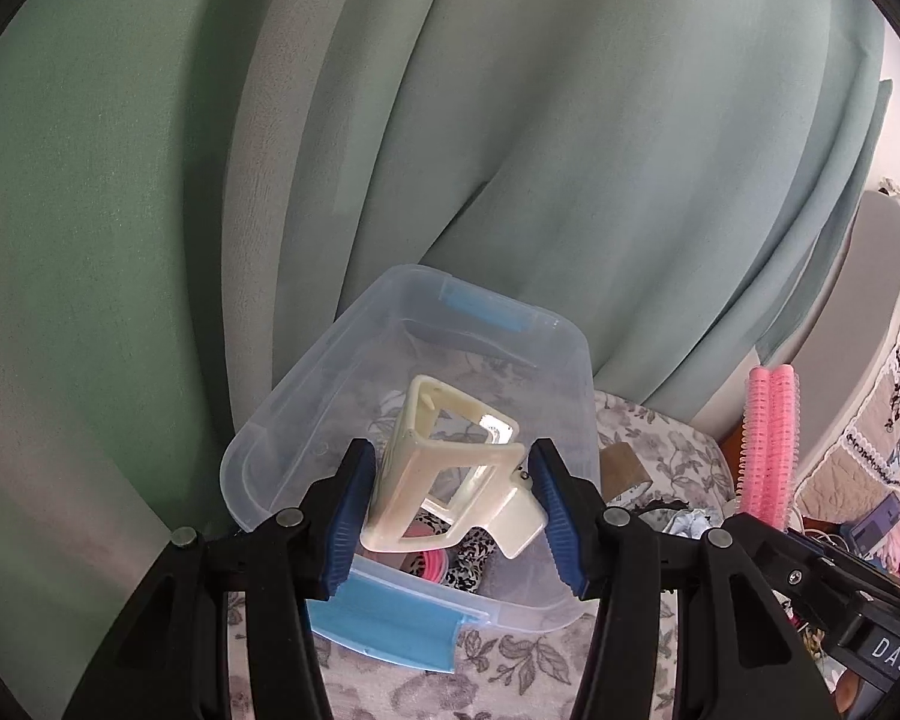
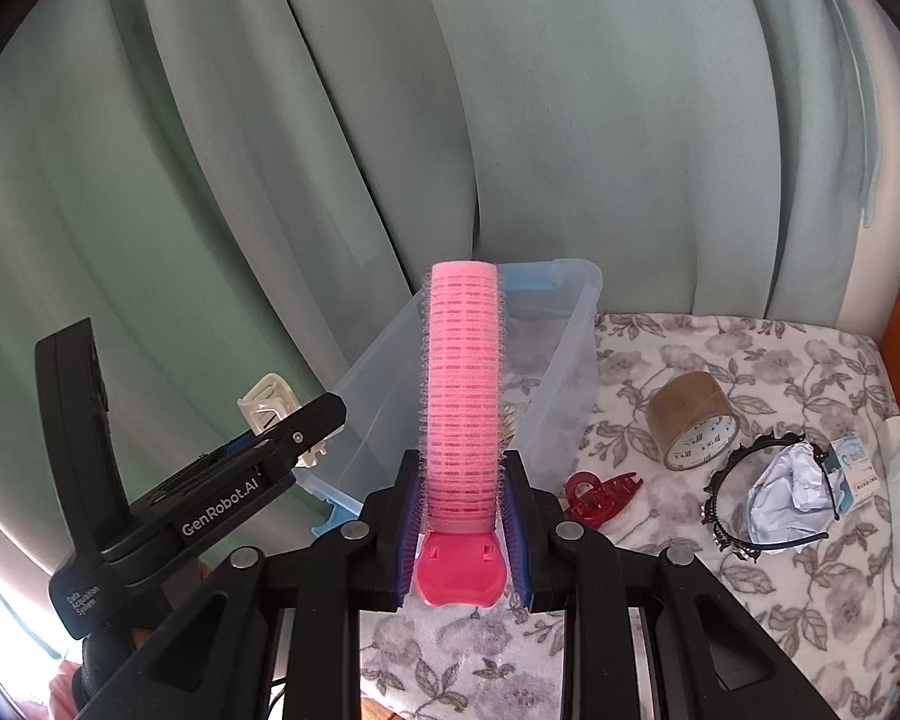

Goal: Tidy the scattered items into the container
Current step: 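Carry the pink curler and white clip over the clear box with both tools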

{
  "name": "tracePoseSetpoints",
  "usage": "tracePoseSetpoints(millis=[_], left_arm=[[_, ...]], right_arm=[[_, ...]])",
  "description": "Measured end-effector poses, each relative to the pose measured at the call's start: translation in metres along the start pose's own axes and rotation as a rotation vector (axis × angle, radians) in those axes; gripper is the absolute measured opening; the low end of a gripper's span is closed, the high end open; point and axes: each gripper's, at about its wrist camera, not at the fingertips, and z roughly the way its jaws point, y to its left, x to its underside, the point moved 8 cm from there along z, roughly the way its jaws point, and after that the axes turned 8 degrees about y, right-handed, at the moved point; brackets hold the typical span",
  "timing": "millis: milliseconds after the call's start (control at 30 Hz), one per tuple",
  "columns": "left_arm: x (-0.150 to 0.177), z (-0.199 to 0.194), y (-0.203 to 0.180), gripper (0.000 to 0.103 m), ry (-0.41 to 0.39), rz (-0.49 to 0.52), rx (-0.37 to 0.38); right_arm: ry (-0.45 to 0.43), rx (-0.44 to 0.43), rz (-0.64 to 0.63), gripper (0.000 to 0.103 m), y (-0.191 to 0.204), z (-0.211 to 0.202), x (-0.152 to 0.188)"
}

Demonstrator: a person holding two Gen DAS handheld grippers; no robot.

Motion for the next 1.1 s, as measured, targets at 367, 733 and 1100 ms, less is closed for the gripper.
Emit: tracePoseSetpoints(millis=[367, 733, 1100], left_arm=[[0.001, 0.015, 0.011, 0.055, 0.003, -0.019, 0.022], [-0.004, 0.031, 0.019, 0.055, 0.018, -0.026, 0.031], [-0.005, 0.045, 0.028, 0.055, 0.039, -0.044, 0.024]], right_arm=[[0.07, -0.009, -0.021, 0.027, 0.004, 0.029, 0.001], [0.131, -0.029, -0.054, 0.027, 0.012, 0.062, -0.009], [0.178, -0.031, -0.045, 0.027, 0.013, 0.087, -0.009]])
